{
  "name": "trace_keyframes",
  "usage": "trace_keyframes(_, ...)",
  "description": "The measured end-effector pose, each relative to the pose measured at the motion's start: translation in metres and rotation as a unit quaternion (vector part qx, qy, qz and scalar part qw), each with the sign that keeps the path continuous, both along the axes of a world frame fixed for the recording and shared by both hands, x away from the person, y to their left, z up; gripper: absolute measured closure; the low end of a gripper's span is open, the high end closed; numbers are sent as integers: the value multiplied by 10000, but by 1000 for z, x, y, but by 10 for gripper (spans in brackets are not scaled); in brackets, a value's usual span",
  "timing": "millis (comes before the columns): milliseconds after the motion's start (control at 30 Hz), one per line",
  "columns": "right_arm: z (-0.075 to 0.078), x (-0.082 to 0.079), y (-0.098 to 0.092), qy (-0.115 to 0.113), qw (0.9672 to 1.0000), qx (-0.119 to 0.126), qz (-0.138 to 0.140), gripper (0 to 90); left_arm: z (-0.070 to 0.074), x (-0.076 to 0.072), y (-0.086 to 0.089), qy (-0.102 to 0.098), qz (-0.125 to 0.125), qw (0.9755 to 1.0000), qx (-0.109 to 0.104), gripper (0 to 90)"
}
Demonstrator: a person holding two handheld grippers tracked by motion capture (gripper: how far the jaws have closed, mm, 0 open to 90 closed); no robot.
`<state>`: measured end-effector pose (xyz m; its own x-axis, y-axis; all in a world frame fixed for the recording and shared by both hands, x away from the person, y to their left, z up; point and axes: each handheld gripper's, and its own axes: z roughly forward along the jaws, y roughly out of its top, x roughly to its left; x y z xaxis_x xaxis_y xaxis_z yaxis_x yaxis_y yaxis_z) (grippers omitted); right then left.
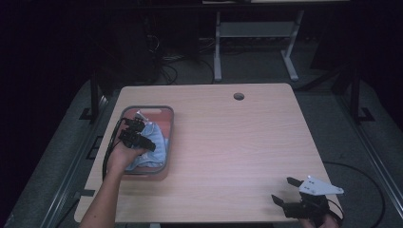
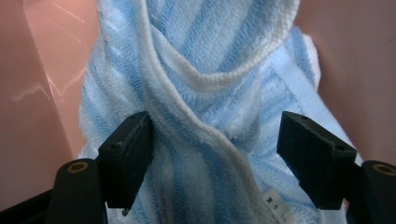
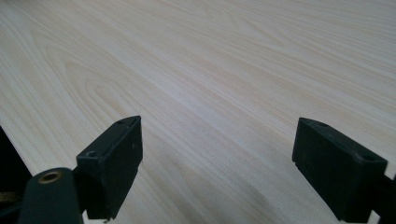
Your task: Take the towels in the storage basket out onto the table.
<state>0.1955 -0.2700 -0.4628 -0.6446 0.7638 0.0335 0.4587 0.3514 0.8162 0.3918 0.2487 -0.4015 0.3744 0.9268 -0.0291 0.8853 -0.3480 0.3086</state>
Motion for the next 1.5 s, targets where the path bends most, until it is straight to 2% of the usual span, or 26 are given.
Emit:
trace_keyframes(33, 0, 0, 0, 4, 10000, -4, 4, 156, -2, 1, -3, 87, -54, 9998, 164, 280)
trace_keyframes(67, 0, 0, 0, 4, 10000, -4, 4, 156, -2, 1, -3, 87, -54, 9998, 164, 302)
trace_keyframes(100, -1, 0, 0, -12, 10000, -15, 12, 156, -7, 1, -8, 128, -129, 9988, 465, 318)
trace_keyframes(133, -1, 0, 0, -12, 10000, -15, 12, 156, -7, 1, -8, 128, -129, 9988, 465, 327)
trace_keyframes(167, 0, 0, 0, -22, 10000, -11, 19, 156, -9, 1, -11, 168, -195, 9977, 626, 332)
trace_keyframes(200, 0, 0, 0, -22, 10000, -11, 19, 156, -9, 1, -11, 168, -195, 9977, 626, 338)
trace_keyframes(233, 0, 0, 0, -33, 10000, -6, 15, 156, -11, 1, -14, 158, -224, 9967, 761, 350)
trace_keyframes(500, 0, -1, 1, -25, 10000, -3, 34, 156, -15, 1, -16, 116, -294, 9943, 1020, 466)
trace_keyframes(700, 0, -1, 1, -34, 10000, -5, 41, 156, -16, 3, -17, 98, -229, 9936, 1102, 562)
trace_keyframes(1000, 0, -1, 2, -45, 10000, -17, 12, 156, -13, 3, -12, 74, -181, 9952, 962, 620)
trace_keyframes(1233, -1, 1, 2, -24, 10000, 8, -31, 156, -6, -1, -2, 18, -103, 9984, 557, 647)
trace_keyframes(1333, -1, 1, 3, -30, 10000, -2, -36, 156, -1, -3, 4, -28, -52, 9995, 307, 649)
trace_keyframes(1400, -1, 1, 2, -35, 10000, 8, -61, 155, 5, -5, 7, -101, 26, 9999, 105, 649)
trace_keyframes(1500, 0, 1, 1, -40, 9999, 28, -90, 155, 12, -10, 10, -321, 17, 9995, 31, 649)
